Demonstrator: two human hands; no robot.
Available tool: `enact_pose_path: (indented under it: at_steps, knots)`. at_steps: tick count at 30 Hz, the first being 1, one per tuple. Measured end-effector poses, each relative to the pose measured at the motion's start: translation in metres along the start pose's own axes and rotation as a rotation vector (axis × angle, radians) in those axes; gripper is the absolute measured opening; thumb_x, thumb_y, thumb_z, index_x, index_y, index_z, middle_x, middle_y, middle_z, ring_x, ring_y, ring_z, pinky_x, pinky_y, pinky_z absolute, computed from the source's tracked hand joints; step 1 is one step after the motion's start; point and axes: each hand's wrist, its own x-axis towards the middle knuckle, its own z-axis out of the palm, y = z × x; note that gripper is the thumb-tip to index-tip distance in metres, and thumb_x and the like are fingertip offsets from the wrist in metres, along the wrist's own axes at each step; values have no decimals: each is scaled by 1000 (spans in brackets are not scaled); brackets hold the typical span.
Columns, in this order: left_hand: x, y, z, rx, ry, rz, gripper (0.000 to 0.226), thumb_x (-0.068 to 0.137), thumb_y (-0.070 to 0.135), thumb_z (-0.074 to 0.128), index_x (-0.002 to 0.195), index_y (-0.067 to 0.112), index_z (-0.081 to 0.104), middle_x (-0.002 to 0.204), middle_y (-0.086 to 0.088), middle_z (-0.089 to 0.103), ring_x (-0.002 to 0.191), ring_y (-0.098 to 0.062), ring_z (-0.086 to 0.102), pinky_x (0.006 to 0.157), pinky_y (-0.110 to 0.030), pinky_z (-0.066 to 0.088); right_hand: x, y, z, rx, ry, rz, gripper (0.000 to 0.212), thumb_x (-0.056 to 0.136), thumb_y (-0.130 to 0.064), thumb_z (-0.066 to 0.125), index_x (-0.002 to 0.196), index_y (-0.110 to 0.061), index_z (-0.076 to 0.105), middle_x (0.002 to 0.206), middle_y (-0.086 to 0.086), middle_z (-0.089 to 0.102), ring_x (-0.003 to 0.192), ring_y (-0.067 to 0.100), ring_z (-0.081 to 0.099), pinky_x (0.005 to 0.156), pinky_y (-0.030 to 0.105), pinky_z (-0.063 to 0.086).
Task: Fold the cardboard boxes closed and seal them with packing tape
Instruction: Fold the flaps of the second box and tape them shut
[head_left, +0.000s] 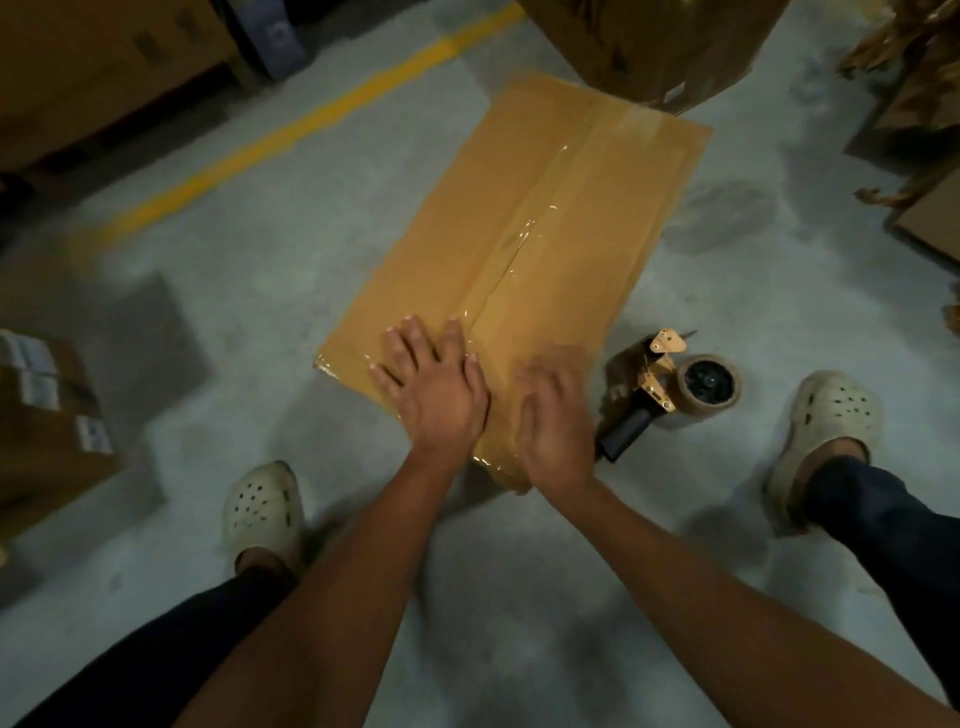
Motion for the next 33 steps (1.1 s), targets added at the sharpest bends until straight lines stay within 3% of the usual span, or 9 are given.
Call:
enact_pose_path:
  at_steps: [4, 9, 14, 17, 19, 23, 25, 28, 33]
  knots:
    - [12, -16, -3, -97, 59, -212, 71, 96, 51, 35, 151, 7, 29, 161, -27, 12, 148, -49, 5, 120, -59, 11, -2, -11, 15, -405, -271, -392, 42, 98, -36, 38, 119, -11, 64, 146, 13, 49, 141, 29, 38, 116, 46, 29]
    - [26, -24, -4, -239, 109, -376, 69, 100, 44, 37, 154, 2, 23, 161, -30, 3, 149, -47, 1, 121, -52, 11, -3, -8, 6, -790, -513, -550, 71, 97, -55, 34, 150, -8, 32, 160, 23, 19, 148, 40, 14, 117, 58, 18]
    - [28, -26, -2, -461, 278, -506, 64, 100, 31, 45, 151, -5, 26, 160, -32, 4, 147, -50, 8, 119, -53, 21, -25, -21, 18, -848, -509, -402, 65, 100, -45, 20, 153, -8, 25, 161, 21, 18, 148, 41, 14, 114, 63, 20]
    - [29, -36, 1, -822, 359, -586, 63, 103, 26, 44, 155, -1, 20, 162, -26, 1, 150, -39, 14, 120, -38, 24, -42, -26, 25, -754, -438, -219, 61, 101, -41, 13, 155, -14, 23, 162, 15, 17, 150, 36, 14, 116, 62, 16]
    - [28, -39, 0, -961, 381, -604, 62, 104, 24, 43, 157, 4, 17, 164, -22, 2, 151, -32, 14, 118, -22, 20, -43, -22, 26, -761, -417, -263, 58, 102, -37, 22, 154, -13, 26, 161, 19, 20, 149, 38, 18, 116, 60, 21]
    - [26, -41, 1, -1069, 405, -586, 62, 105, 20, 41, 159, 13, 11, 166, -11, 1, 152, -23, 10, 114, -15, 13, -32, -12, 16, -790, -485, -504, 76, 91, -23, 53, 154, -4, 16, 161, 25, 9, 149, 41, 9, 119, 56, 15]
    - [25, -45, 4, -1073, 384, -547, 65, 103, 20, 42, 159, 13, 9, 166, -12, 2, 152, -22, 8, 116, -19, 10, -12, -9, 4, -814, -597, -682, 79, 93, -34, 48, 155, -4, 9, 162, 24, 1, 150, 39, 1, 120, 56, 9]
    - [21, -63, 15, -1023, 390, -455, 77, 94, 33, 47, 158, 10, 11, 161, -17, 15, 148, -30, 16, 122, -45, 16, 12, -6, -8, -867, -708, -852, 81, 94, -51, 38, 156, -8, 8, 164, 18, 0, 151, 36, -1, 120, 55, 9]
    - [21, -86, 24, -1017, 337, -434, 87, 82, 50, 59, 152, 14, 23, 147, -15, 36, 134, -30, 33, 113, -49, 31, -18, -7, -3, -796, -537, -560, 68, 95, -43, 44, 155, -25, 19, 164, 8, 11, 150, 33, 14, 116, 58, 17]
